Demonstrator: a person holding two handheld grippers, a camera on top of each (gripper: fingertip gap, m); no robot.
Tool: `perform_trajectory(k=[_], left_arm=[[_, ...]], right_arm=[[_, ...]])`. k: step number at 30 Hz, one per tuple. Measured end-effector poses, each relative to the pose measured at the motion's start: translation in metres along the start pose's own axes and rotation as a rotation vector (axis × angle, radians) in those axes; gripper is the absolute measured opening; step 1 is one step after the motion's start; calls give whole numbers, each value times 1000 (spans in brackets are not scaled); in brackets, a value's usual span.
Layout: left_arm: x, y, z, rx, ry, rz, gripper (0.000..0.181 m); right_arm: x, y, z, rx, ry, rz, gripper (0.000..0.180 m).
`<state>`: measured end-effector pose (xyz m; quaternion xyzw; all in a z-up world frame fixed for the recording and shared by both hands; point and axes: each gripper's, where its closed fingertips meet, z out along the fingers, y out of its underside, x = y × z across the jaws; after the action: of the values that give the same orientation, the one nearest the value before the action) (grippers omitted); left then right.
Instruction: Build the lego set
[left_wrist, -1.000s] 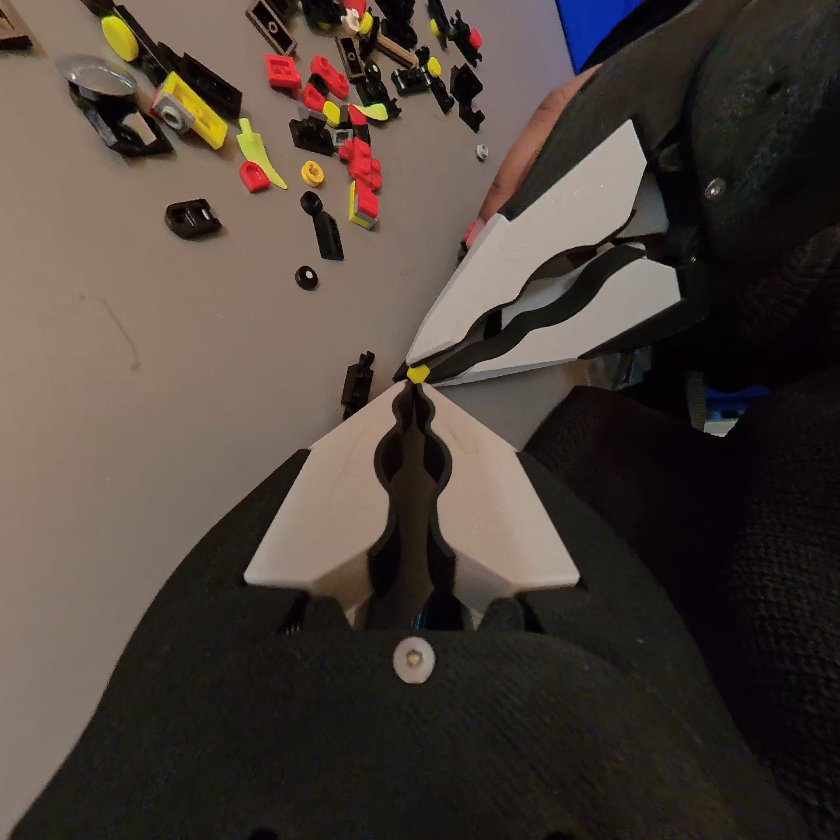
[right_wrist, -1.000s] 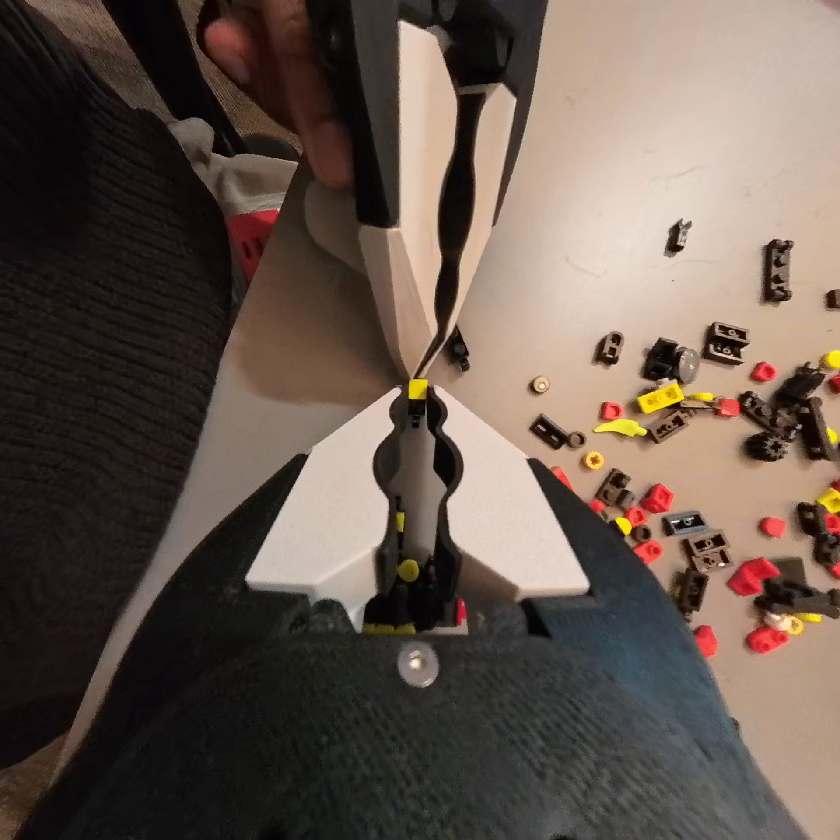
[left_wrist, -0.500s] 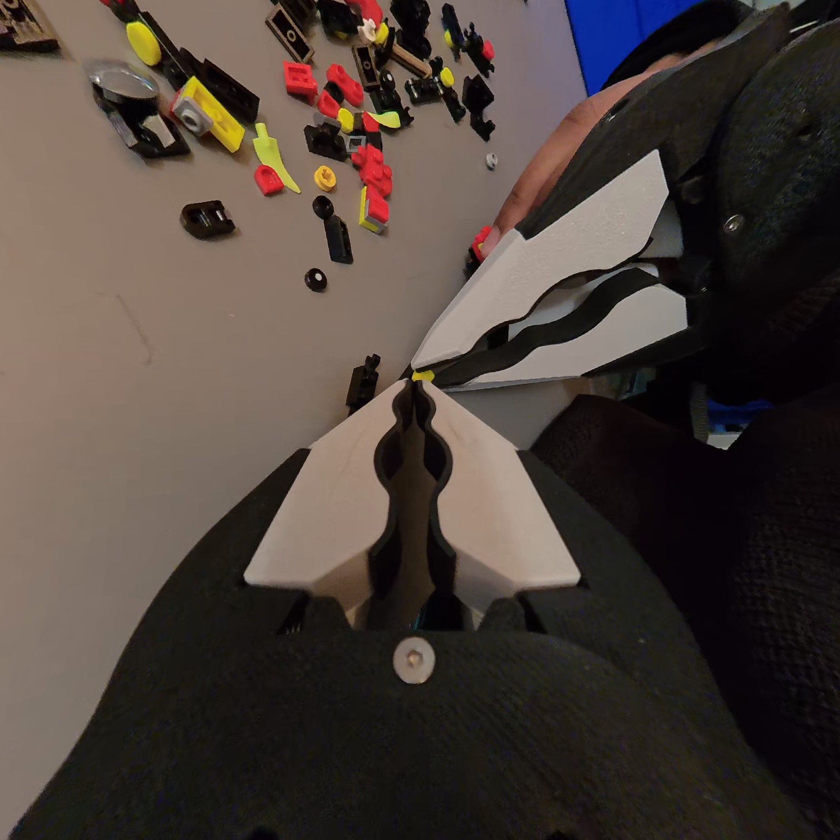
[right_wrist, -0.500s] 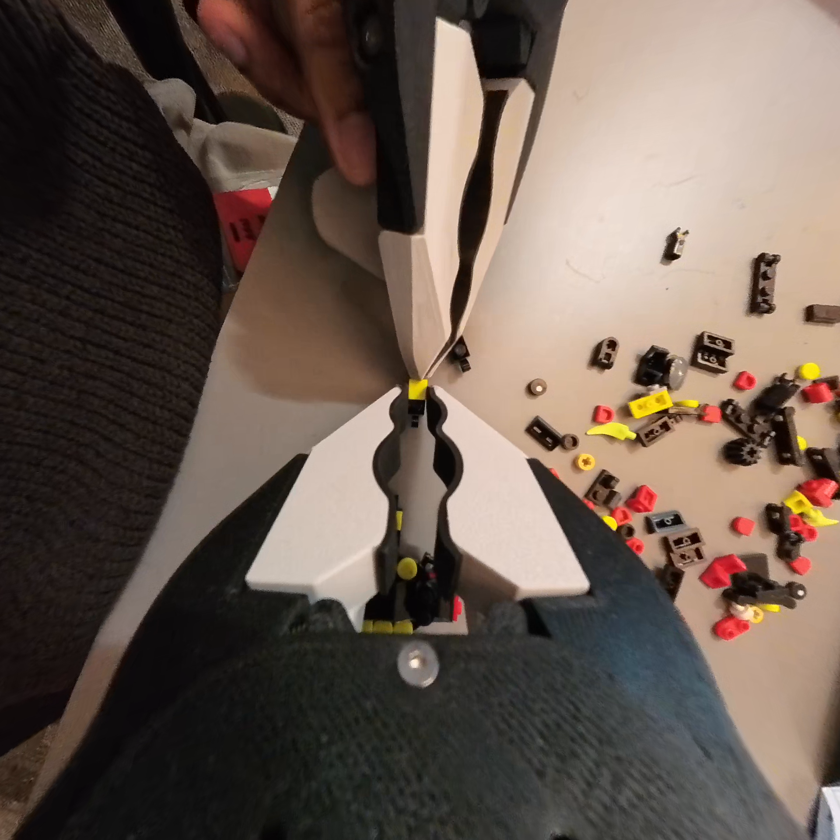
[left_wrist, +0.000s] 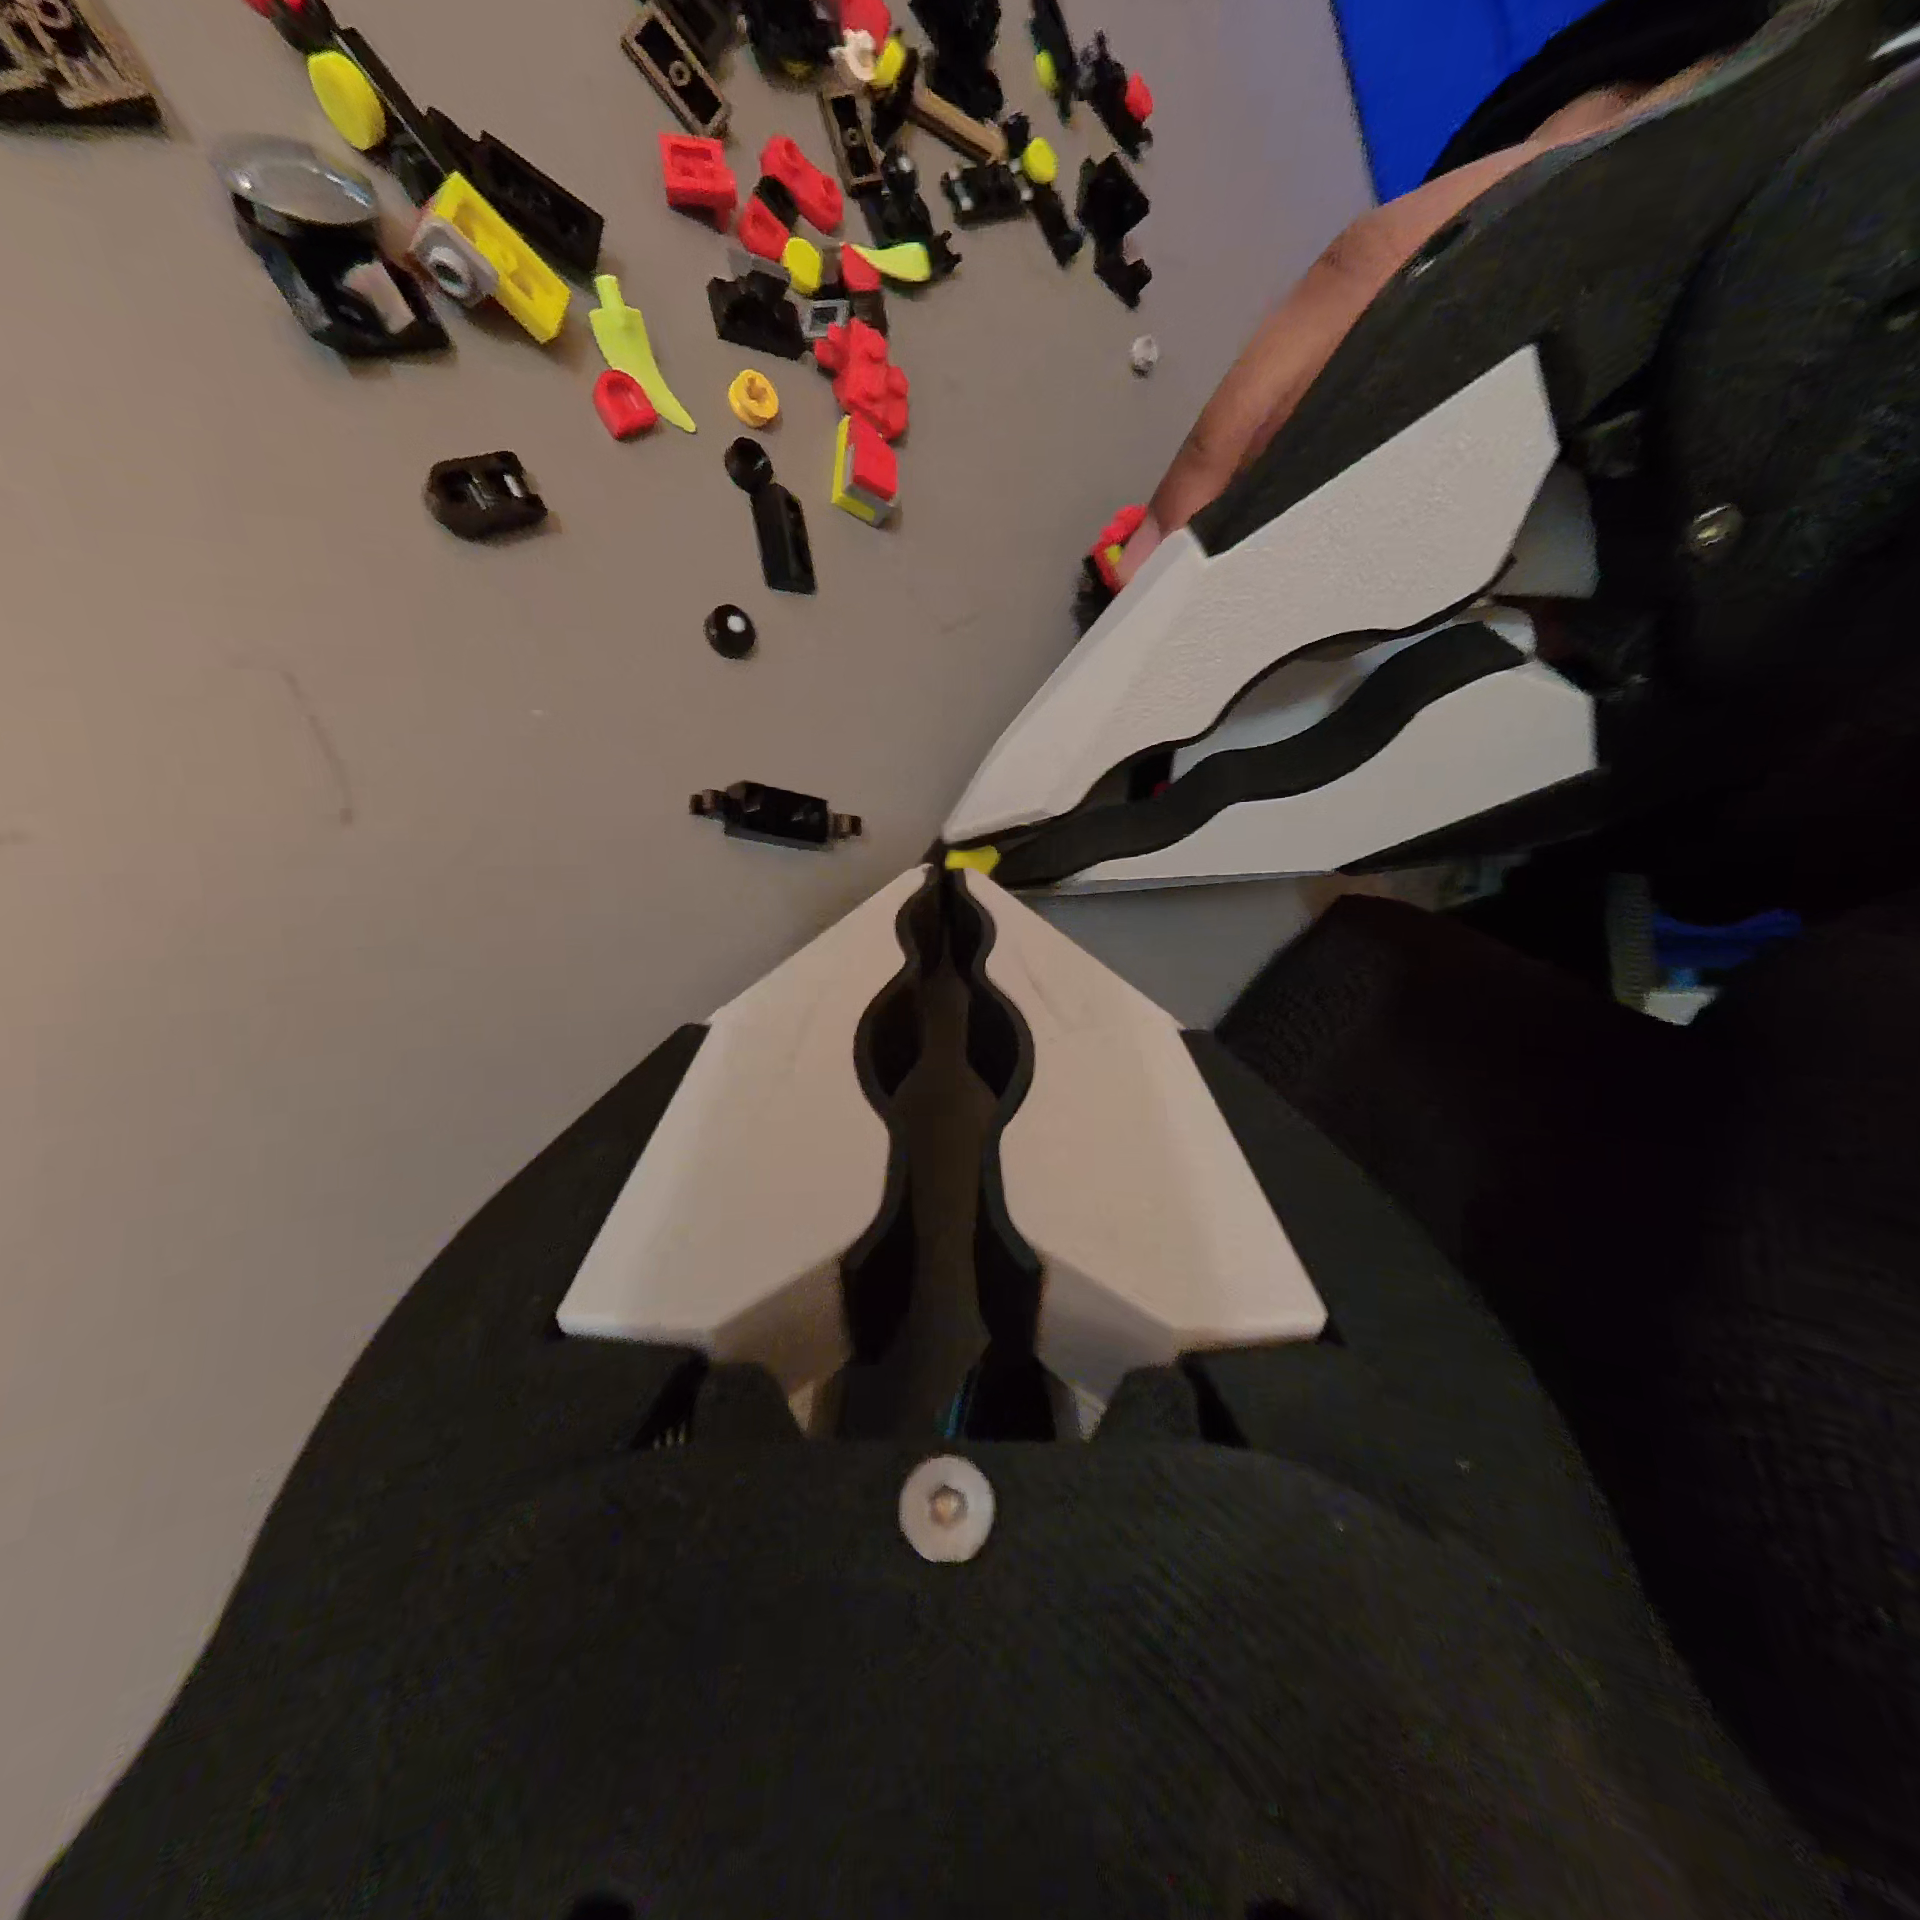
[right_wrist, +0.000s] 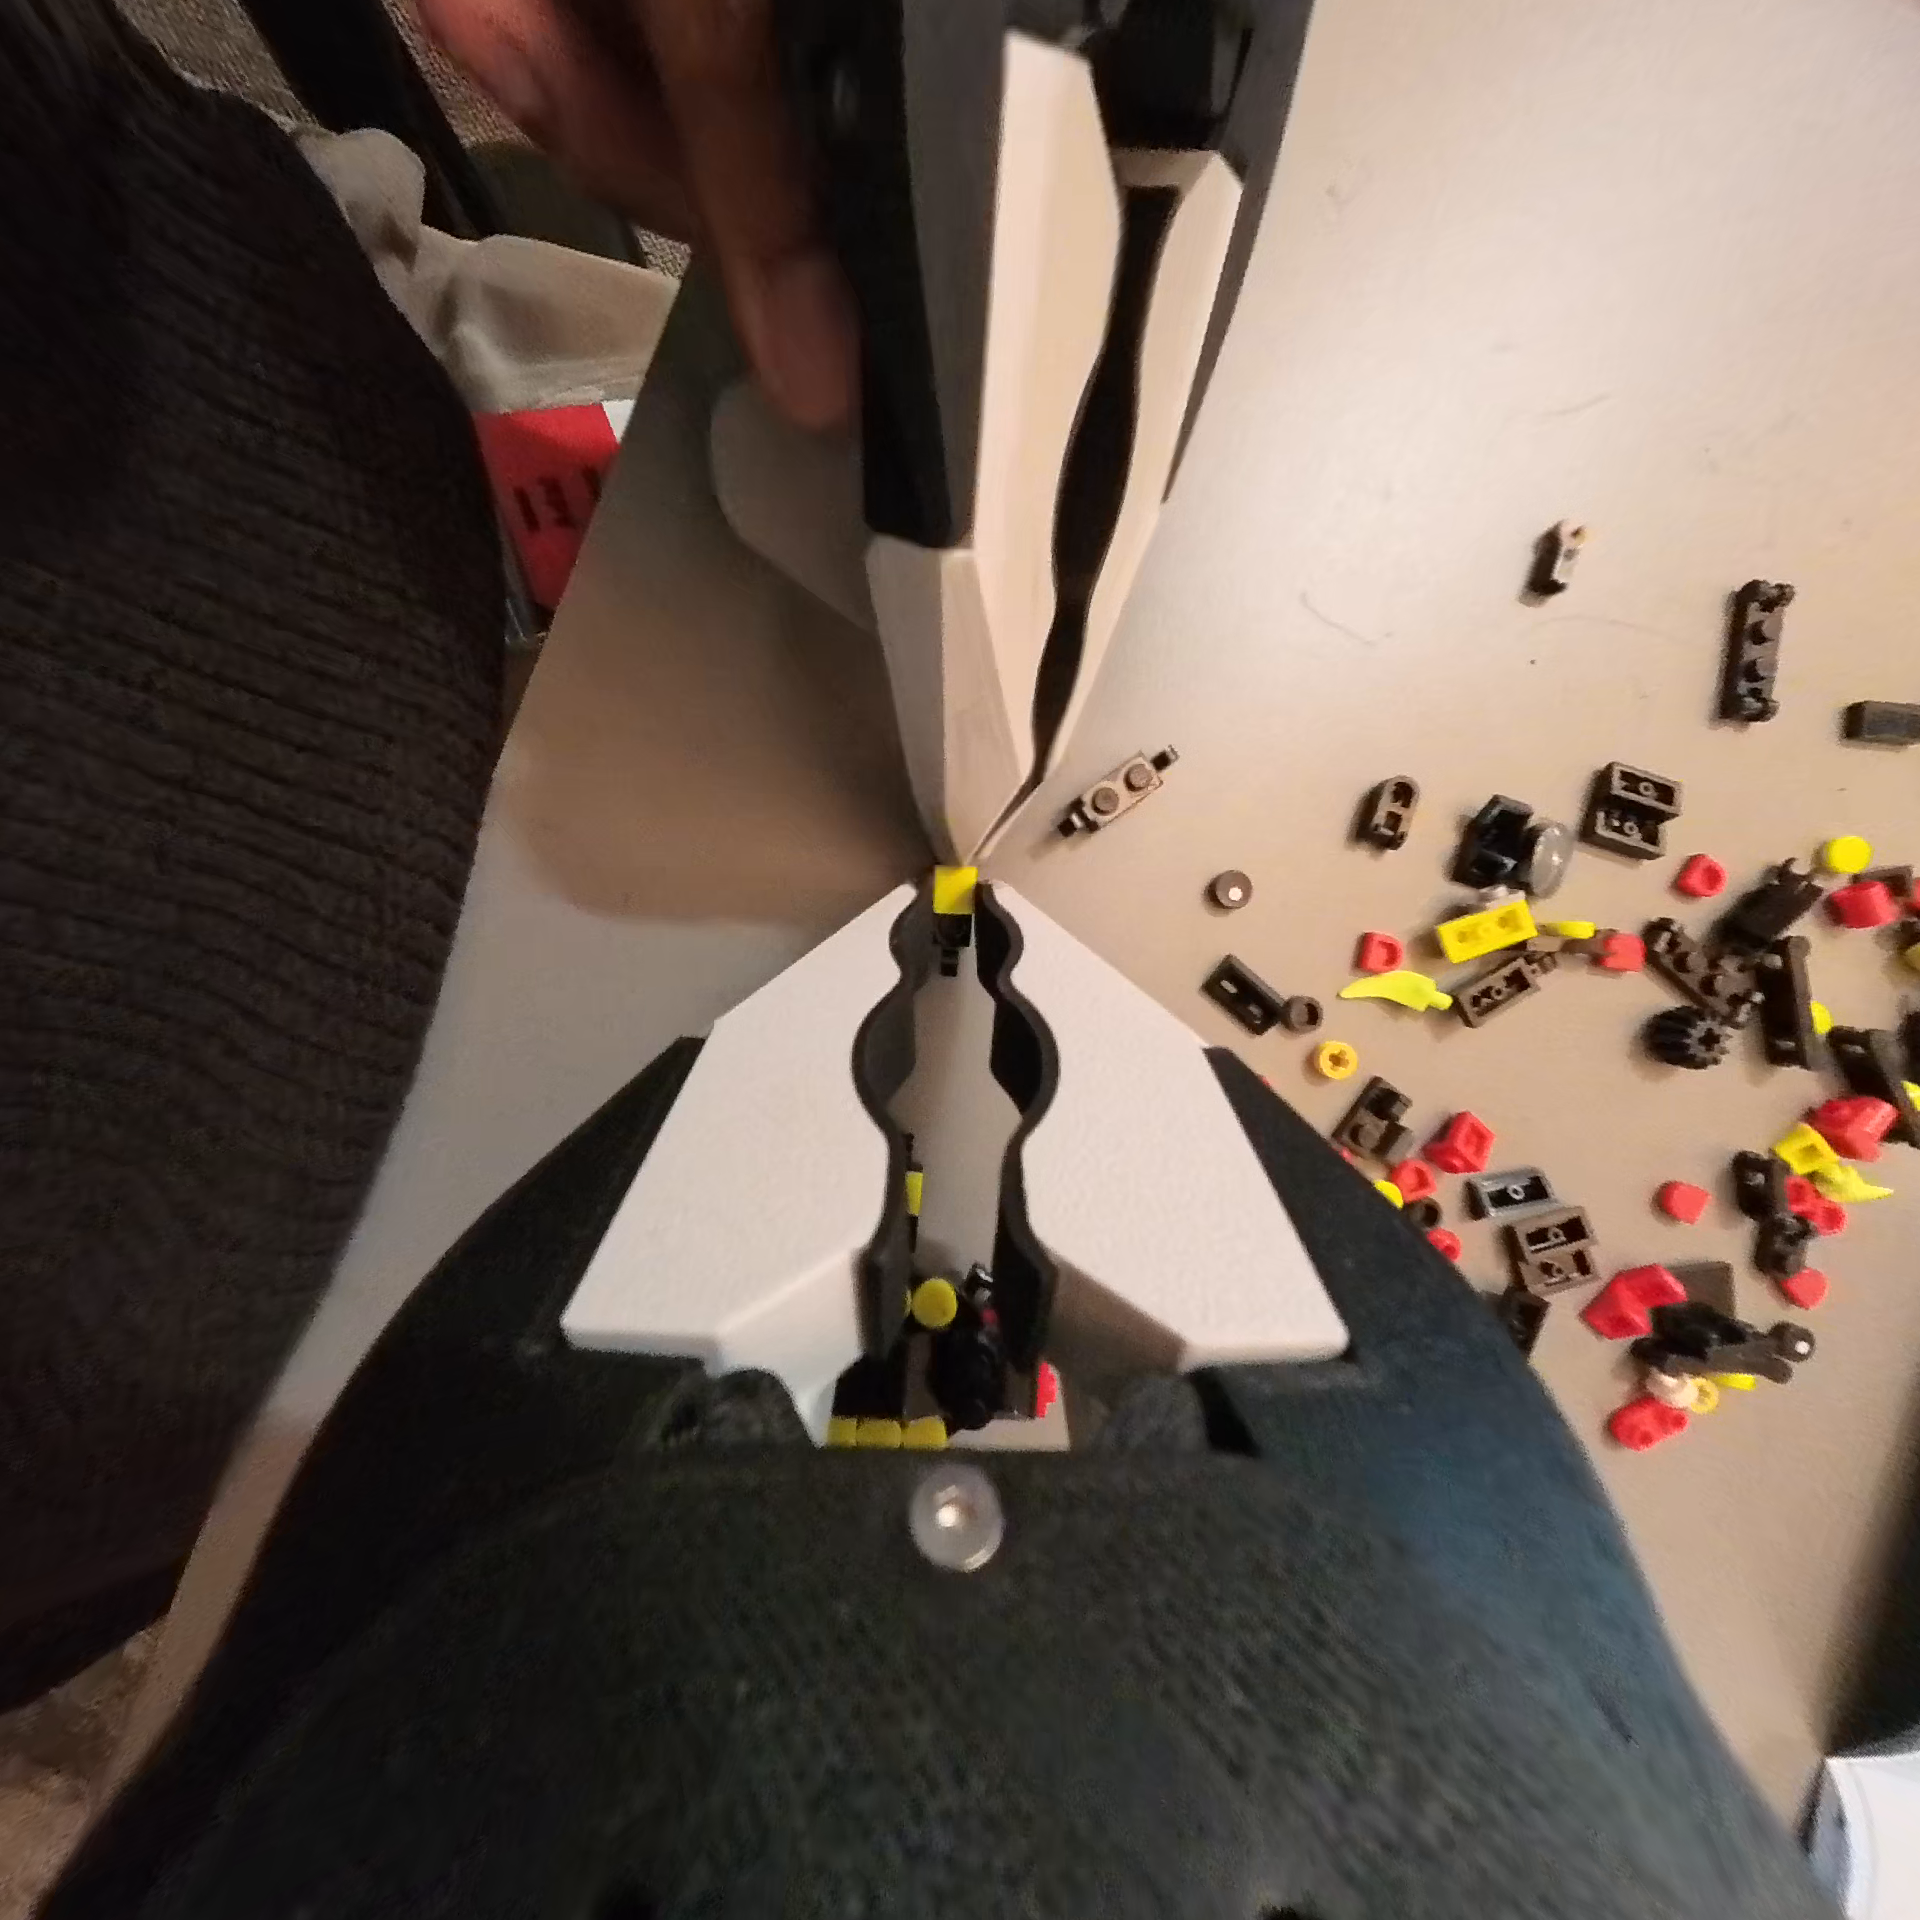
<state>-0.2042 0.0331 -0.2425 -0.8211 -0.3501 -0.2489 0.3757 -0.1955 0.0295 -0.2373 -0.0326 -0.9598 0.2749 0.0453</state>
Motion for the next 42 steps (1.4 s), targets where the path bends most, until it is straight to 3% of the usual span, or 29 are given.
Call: perform_trajectory(k=[2, 17, 27, 32, 42], left_arm=[[6, -1, -1, 11, 48, -31, 0], [-3, 1, 1, -4, -88, 85, 0], [4, 0, 0, 5, -20, 23, 0], [-5, 0, 1, 3, -104, 77, 0], [3, -2, 1, 12, -17, 13, 0]], right_arm=[[1, 0, 0, -6, 5, -6, 7], [5, 3, 6, -27, 24, -2, 7], [8, 4, 9, -63, 51, -18, 6], [8, 4, 8, -68, 53, -23, 7], [8, 3, 8, -55, 46, -9, 6]])
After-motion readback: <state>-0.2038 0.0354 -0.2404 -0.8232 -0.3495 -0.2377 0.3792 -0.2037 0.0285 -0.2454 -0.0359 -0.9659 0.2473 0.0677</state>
